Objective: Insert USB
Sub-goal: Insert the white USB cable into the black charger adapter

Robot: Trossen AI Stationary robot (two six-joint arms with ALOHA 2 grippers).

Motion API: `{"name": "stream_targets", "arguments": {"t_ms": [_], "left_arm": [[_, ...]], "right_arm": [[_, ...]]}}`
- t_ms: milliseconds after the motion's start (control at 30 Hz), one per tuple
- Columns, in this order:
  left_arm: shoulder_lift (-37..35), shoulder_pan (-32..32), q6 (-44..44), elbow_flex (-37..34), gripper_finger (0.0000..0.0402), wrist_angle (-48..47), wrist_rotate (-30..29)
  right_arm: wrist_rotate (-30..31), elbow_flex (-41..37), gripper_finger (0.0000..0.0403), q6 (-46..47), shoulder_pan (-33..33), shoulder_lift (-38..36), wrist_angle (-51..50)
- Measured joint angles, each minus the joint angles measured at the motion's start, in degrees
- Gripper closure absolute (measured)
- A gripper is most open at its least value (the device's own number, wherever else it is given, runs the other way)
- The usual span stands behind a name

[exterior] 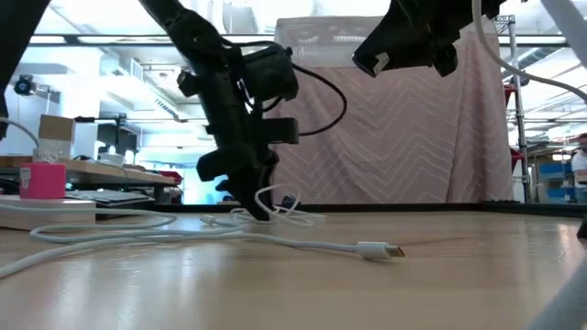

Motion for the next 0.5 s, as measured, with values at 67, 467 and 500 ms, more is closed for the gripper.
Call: {"name": "stream_targets", "arguments": {"t_ms": [67,467,500], "left_arm": [[0.11,0.00,-0.02,1.17,0.0283,-0.52,0.08],[0.39,0.00,-1.82,2.24,0.0272,-0.49,2.77],[0.39,0.00,-2.92,2.12,0.0269,0.43,2.78]], "right_arm": [[0.01,0.00,0.0271,-0.02,0.00,0.00,-0.26],[0.00,0.00,0.0270,-0.05,0.00,0.00,-0.45],[0.01,0.00,0.0271,-0.07,-0.02,0.00,-0.44]]}}
